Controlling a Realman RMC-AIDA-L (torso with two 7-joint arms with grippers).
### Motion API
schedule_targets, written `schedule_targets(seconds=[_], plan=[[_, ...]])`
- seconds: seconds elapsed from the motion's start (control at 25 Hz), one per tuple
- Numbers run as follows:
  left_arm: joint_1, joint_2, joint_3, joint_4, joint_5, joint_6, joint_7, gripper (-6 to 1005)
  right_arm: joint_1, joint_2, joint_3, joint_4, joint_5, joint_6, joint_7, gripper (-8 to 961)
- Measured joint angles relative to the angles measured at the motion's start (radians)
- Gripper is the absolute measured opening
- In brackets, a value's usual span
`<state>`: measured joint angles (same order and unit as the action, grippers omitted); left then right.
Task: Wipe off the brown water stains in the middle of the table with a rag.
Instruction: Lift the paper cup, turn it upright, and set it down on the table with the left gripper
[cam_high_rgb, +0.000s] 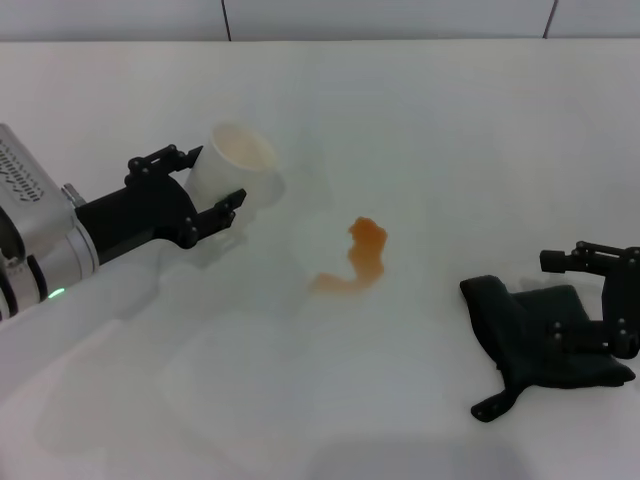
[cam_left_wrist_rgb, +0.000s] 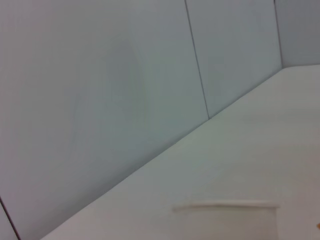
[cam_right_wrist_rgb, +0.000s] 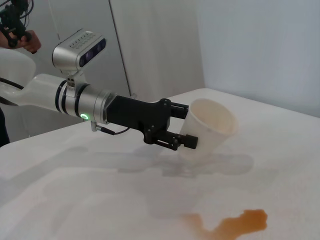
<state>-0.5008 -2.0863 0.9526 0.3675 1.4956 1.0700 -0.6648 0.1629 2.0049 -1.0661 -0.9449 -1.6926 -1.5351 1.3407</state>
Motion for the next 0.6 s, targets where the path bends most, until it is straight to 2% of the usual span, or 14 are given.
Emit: schedule_targets(seconds=[0.6], plan=[[-0.001,0.000,-0.004,-0.002,-0.003,0.000,0.014,698,0.003,0.000,0.000,0.000,0.002,0.006,0.000,788]])
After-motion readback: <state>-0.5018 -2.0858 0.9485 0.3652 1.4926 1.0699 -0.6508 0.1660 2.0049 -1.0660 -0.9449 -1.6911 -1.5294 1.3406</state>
